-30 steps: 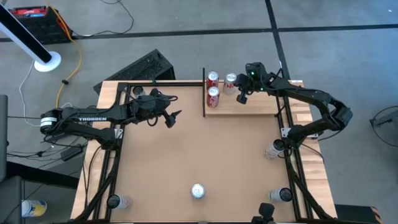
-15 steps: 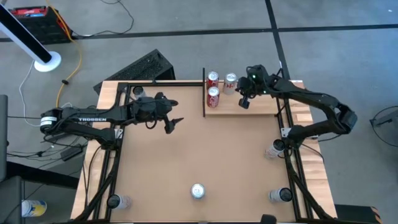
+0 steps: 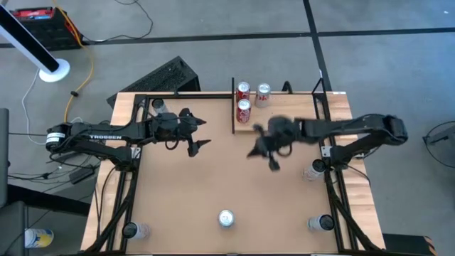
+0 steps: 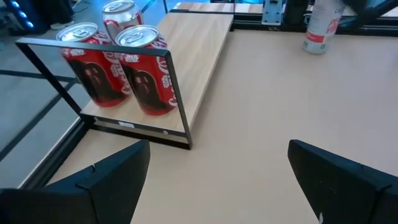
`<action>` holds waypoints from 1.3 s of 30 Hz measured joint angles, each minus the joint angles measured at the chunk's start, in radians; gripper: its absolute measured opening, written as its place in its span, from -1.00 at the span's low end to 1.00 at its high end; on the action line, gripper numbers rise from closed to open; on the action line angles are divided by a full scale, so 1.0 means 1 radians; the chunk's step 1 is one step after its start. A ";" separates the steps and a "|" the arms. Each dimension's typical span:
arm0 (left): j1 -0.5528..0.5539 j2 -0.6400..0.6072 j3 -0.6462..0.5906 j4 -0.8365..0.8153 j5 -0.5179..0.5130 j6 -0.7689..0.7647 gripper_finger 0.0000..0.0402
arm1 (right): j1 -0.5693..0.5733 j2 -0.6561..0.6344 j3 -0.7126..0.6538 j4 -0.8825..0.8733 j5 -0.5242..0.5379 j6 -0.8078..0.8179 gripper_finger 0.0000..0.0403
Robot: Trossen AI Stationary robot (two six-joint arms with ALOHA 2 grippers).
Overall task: Place canned beverage on shelf
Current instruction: Put the silver soda can on the shelf aligned with the other silver soda can
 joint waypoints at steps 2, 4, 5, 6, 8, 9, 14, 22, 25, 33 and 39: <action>-0.005 0.000 0.000 -0.010 0.000 -0.004 0.83 | 0.086 0.030 0.000 0.060 -0.012 0.000 -0.87; -0.014 0.000 0.000 -0.021 0.000 -0.005 0.83 | 0.167 0.060 0.000 0.123 -0.012 0.000 -0.87; -0.020 0.000 0.000 -0.022 0.000 -0.005 0.83 | 0.203 0.075 0.000 0.159 -0.012 0.000 -0.87; -0.027 0.000 0.000 -0.022 0.000 -0.005 0.83 | 0.236 0.092 0.000 0.208 -0.012 0.000 -0.87; -0.040 0.000 0.000 -0.023 0.000 -0.004 0.83 | 0.289 0.124 0.000 0.305 -0.012 -0.001 -0.87; -0.046 0.000 0.000 -0.023 0.000 -0.004 0.83 | 0.311 0.138 0.000 0.347 -0.012 -0.001 -0.87; -0.072 0.000 0.000 -0.002 0.000 -0.016 0.83 | 0.365 0.216 0.000 0.573 -0.010 0.025 -0.87; -0.113 0.000 0.000 -0.028 0.001 -0.037 0.83 | 0.382 0.356 0.049 0.716 -0.001 0.157 -0.70; -0.119 0.000 0.000 -0.015 0.001 -0.038 0.83 | 0.402 0.415 0.100 0.706 -0.001 0.203 -0.53; -0.119 0.000 0.000 0.006 0.001 -0.032 0.83 | 0.451 0.485 0.253 0.471 0.056 0.228 0.12; -0.119 0.000 0.000 0.014 0.043 -0.005 0.83 | 0.468 0.485 0.328 0.286 0.186 0.233 0.64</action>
